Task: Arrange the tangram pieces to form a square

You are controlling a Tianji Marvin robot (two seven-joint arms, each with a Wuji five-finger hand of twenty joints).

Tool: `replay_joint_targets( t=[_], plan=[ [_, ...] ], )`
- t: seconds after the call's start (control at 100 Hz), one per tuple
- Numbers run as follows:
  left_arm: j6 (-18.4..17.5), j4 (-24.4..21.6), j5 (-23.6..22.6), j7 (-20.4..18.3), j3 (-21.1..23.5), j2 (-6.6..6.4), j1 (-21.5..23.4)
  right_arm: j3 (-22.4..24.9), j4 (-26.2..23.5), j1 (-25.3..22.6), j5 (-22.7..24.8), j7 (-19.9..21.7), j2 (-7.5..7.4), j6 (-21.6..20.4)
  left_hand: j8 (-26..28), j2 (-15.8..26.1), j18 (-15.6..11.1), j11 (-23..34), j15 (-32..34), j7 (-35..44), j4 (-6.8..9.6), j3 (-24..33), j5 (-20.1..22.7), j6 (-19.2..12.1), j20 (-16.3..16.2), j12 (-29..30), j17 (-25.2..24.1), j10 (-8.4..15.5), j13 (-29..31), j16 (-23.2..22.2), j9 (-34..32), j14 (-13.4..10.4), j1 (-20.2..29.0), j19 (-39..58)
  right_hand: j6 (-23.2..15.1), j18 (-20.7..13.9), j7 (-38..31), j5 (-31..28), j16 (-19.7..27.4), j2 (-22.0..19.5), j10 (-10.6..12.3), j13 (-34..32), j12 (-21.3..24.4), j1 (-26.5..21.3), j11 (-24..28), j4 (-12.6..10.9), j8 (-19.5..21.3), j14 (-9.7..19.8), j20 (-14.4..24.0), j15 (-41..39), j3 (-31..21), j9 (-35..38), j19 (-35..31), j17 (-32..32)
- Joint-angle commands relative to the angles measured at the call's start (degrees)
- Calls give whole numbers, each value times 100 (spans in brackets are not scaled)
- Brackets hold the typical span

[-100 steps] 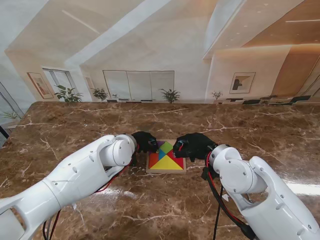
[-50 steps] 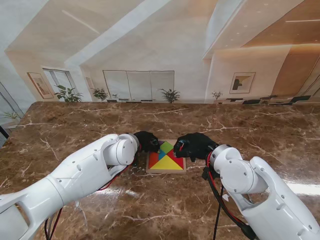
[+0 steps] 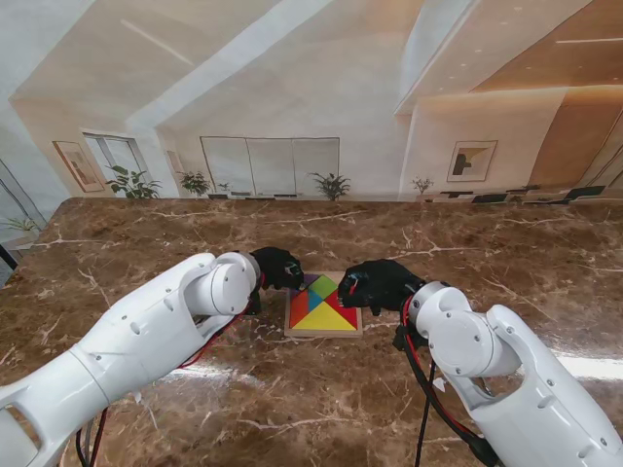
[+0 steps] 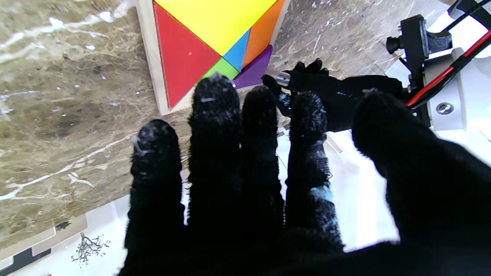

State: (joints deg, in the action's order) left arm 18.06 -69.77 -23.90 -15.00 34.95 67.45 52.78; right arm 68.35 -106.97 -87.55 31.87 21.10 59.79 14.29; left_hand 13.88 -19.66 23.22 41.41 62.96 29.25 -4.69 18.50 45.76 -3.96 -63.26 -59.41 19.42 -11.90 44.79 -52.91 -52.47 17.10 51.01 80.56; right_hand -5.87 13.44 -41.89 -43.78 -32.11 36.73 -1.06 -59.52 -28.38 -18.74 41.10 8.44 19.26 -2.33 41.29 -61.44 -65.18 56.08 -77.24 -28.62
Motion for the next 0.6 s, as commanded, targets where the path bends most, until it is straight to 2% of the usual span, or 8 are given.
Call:
replay_joint_targets(
  t=[0.0, 0.16, 0.31, 0.59],
  plan=[
    [22, 37, -51, -12, 21, -147, -2, -17, 46, -27, -35, 90, 2, 32, 101, 46, 56, 100, 197, 110, 66, -57, 125, -22, -130, -61, 17, -89, 155, -107, -77, 128, 58, 119, 62, 31, 47, -202, 44, -143, -24, -184, 7, 235, 17, -137, 40, -4, -54, -72, -16, 128, -209, -16],
    [20, 76, -158, -96, 100, -211, 31, -42, 59, -9, -26, 97, 0, 28, 11, 88, 50, 78, 181, 31, 75, -91, 18, -14, -121, -54, -24, -101, 115, -100, -42, 132, 42, 99, 55, 29, 48, -195, 43, -140, -21, -186, 7, 240, 16, -137, 40, -4, -53, -75, -15, 129, -212, -20],
    [-14, 171, -105, -68, 69, -186, 24, -50, 68, -4, -23, 90, 2, 36, -58, 143, 41, 59, 175, -124, 90, -83, -189, -30, -117, -51, -60, -99, 82, -100, 6, 131, 2, 84, 55, 29, 44, -200, 44, -146, -23, -188, 6, 241, 18, -137, 41, -3, -54, -75, -13, 129, -212, -22],
    [-20, 248, -12, -21, -28, -134, -15, -37, 76, -6, -35, 85, 4, 43, 6, 152, 19, 54, 174, -218, 92, -19, -284, -75, -116, -55, -101, -95, 47, -106, 45, 122, -48, 70, 49, 23, 45, -196, 45, -141, -25, -183, 7, 239, 17, -137, 39, 2, -55, -73, -18, 127, -212, -18]
  ],
)
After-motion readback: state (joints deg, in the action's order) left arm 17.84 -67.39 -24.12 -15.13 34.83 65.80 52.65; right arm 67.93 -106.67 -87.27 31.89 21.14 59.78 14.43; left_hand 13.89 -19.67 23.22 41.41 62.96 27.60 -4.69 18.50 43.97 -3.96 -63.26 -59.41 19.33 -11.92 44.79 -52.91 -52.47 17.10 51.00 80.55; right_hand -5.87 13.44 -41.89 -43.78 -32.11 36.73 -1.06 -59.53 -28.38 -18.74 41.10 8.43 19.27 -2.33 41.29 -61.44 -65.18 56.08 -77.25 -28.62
